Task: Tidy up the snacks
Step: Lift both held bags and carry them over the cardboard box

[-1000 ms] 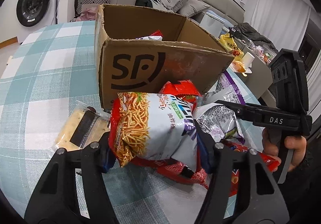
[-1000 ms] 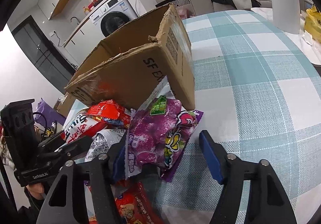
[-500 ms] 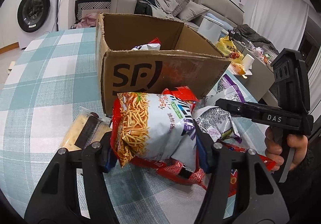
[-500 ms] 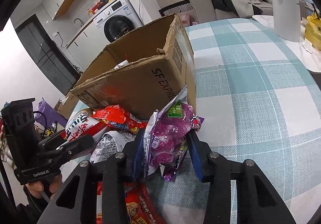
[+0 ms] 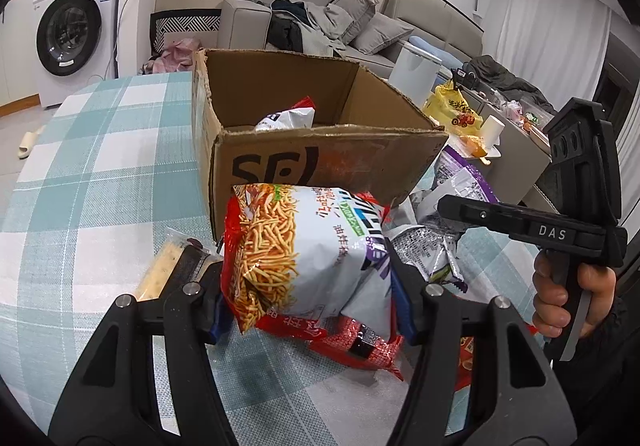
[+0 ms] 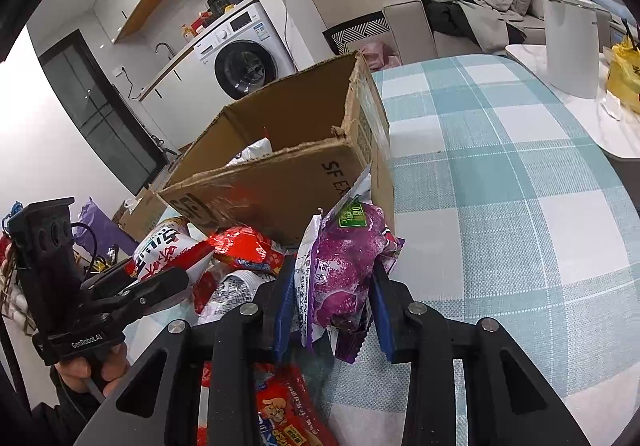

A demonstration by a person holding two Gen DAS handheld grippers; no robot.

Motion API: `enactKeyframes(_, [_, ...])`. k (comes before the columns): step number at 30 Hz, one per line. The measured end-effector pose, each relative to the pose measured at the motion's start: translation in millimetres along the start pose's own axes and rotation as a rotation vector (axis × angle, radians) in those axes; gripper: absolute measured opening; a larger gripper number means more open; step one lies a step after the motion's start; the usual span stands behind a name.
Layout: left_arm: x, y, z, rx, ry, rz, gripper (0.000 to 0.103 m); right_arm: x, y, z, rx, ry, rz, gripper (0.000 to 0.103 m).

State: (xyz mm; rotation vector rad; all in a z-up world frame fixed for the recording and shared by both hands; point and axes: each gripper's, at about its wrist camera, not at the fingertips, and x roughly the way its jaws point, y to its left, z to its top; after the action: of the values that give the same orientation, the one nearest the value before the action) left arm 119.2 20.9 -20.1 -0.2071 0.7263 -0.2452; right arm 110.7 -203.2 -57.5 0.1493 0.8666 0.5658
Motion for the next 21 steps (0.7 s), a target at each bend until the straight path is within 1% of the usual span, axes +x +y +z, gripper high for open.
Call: enactKeyframes(21, [-51.1, -15.7, 16.0, 0.018, -0.122, 0.057, 0.059, -48.3, 28.6, 7.4, -0.064, -0.097, 0.052, 0.035])
